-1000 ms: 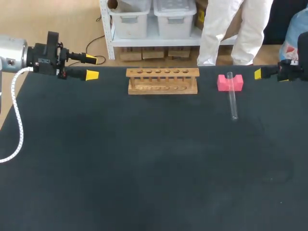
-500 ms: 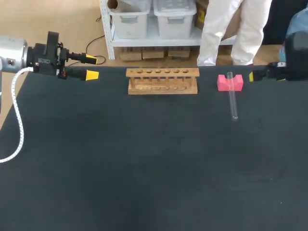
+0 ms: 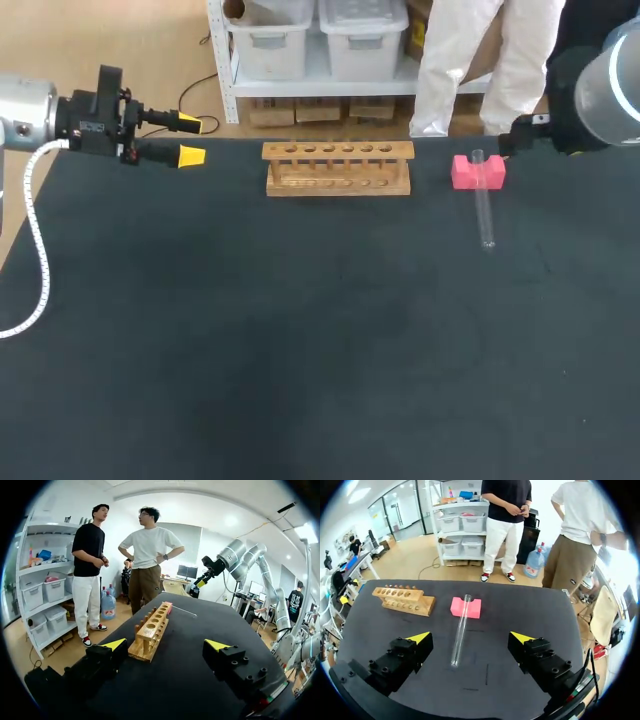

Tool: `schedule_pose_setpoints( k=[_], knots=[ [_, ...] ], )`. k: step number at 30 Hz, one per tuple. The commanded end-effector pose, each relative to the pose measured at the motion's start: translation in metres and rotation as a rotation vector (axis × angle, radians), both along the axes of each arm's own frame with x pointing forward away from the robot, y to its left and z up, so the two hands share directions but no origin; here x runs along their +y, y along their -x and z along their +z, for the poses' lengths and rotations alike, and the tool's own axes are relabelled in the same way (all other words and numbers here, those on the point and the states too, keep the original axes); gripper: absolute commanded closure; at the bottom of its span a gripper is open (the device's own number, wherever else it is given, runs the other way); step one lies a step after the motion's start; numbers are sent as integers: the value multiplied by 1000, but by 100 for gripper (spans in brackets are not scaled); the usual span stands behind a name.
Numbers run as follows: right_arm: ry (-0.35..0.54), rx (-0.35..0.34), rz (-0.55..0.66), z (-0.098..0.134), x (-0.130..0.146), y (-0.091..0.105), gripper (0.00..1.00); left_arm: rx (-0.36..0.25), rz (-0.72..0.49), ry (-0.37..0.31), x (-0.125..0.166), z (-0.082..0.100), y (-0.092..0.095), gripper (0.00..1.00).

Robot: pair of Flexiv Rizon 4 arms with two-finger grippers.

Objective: Grasp the test tube, adjust it, and insert it.

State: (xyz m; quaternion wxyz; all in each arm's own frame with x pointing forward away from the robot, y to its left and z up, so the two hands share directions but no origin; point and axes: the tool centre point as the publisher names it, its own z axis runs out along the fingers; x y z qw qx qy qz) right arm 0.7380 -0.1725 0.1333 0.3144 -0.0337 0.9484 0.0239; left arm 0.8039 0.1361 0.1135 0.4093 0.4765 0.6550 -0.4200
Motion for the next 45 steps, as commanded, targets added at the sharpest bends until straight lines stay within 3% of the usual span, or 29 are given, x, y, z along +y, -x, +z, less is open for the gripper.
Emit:
schedule_pose_setpoints(
  k=[1,14,20,41,45],
  knots=[
    [9,-131,-19,-16,7,-5,0,-2,0,1,0,0,0,0],
    [-34,-226,16,-49,17,-24,0,-2,0,1,0,0,0,0],
    [-43,-220,18,-58,19,-32,0,-2,0,1,0,0,0,0],
    [-38,-209,26,-58,19,-32,0,-2,0,1,0,0,0,0],
    [16,-244,14,-69,28,-35,0,-2,0,1,0,0,0,0]
  ],
)
